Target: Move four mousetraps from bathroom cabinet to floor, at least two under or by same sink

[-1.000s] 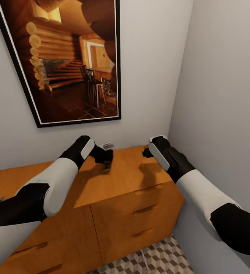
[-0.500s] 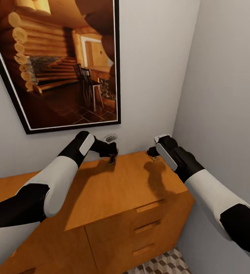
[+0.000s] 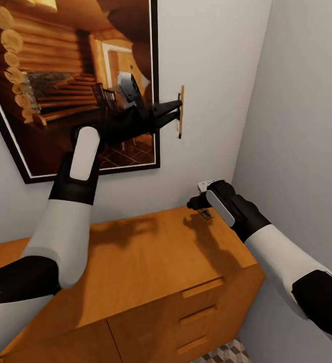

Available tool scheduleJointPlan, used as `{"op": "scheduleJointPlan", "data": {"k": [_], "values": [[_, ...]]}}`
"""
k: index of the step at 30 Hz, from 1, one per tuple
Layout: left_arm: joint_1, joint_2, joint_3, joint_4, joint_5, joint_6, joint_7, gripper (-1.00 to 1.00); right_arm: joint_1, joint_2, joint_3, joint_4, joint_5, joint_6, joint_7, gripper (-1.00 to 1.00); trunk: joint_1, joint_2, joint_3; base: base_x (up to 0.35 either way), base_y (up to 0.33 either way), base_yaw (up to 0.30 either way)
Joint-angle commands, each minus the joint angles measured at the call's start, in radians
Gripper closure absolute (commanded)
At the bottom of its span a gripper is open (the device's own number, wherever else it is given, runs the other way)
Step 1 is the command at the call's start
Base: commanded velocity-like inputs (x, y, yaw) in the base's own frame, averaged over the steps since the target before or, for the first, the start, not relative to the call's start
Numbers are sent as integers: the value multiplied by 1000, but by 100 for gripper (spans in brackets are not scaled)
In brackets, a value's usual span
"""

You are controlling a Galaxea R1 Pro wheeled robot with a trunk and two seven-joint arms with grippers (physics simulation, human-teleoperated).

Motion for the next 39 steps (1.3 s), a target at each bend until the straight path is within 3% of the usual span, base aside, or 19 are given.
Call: {"op": "scheduleJointPlan", "data": {"k": [1, 4, 5, 6, 7, 9, 14, 21, 25, 28, 29, 31, 32, 33, 34, 37, 39], "values": [[-1, -2, -20, -2, 9, 3, -6, 100, -1, -1, 9, -2, -11, 2, -10, -100, 0, -1, -1, 8, 0, 0], [-1, -5, -63, -7, 71, 2, -5, 100, -1, 0, 14, -2, -11, 2, -10, -100, 0, -1, -1, 4, 0, 0], [-1, -5, -79, -8, 115, 1, -5, 100, -1, 1, 15, -2, -12, 2, -10, -100, 0, -1, -1, 2, 0, 0], [-1, -6, -86, -9, 138, 0, -4, 100, -1, 1, 15, -2, -12, 2, -10, -100, 0, -1, -1, 2, 0, 0], [-1, -5, -104, -11, 211, -4, -3, 100, -1, 2, 16, -1, -14, 2, -10, -100, 0, -1, -1, 0, 0, 0], [-1, -5, -111, -12, 247, -5, 3, 100, -1, 2, 17, 0, -16, 2, -10, -100, 0, -1, -1, 0, 0, 0], [-1, -5, -115, -9, 273, -7, 37, 100, -1, -3, 18, -2, -17, 2, -10, -100, 0, -1, -1, 0, 0, 0], [-1, -6, -116, -3, 275, -8, 48, 100, -2, -8, 35, 12, -19, 7, -6, -100, 0, -1, -1, 0, 0, 0], [-1, -6, -118, -1, 274, -9, 49, 100, -15, -18, 65, 96, -21, 9, 14, -100, 0, -1, -1, 0, 0, 0], [-1, -6, -124, 0, 274, -9, 50, 100, -70, -21, 78, 199, -21, 9, 117, -100, 0, -1, -1, 0, 0, 0], [-1, -6, -128, 0, 274, -9, 50, 100, -95, -22, 91, 239, -18, 9, 184, -100, 0, -1, -1, 0, 0, 0], [-1, -6, -139, -1, 274, -9, 50, 100, -146, -38, 147, 316, -7, 7, 344, -100, 0, -1, -1, 0, 0, 0], [-1, -6, -147, -2, 274, -9, 50, 100, -180, -60, 220, 357, 14, 2, 468, -100, 0, -1, -1, 0, 0, 0], [-1, -6, -150, -2, 274, -9, 50, 100, -190, -67, 246, 366, 24, 1, 512, -100, 0, -1, -1, 0, 0, 0], [-1, -6, -156, -1, 274, -9, 50, 100, -207, -79, 293, 380, 46, -2, 600, -100, 0, -1, -1, 0, 0, 0], [-1, -6, -166, 1, 272, -9, 51, 100, -245, -101, 353, 404, 105, -6, 783, -100, 0, -1, -1, 0, 0, 0], [-1, -6, -172, 2, 271, -9, 51, 100, -264, -120, 366, 413, 144, -8, 851, -100, 0, -1, -1, 0, 0, 0]]}}
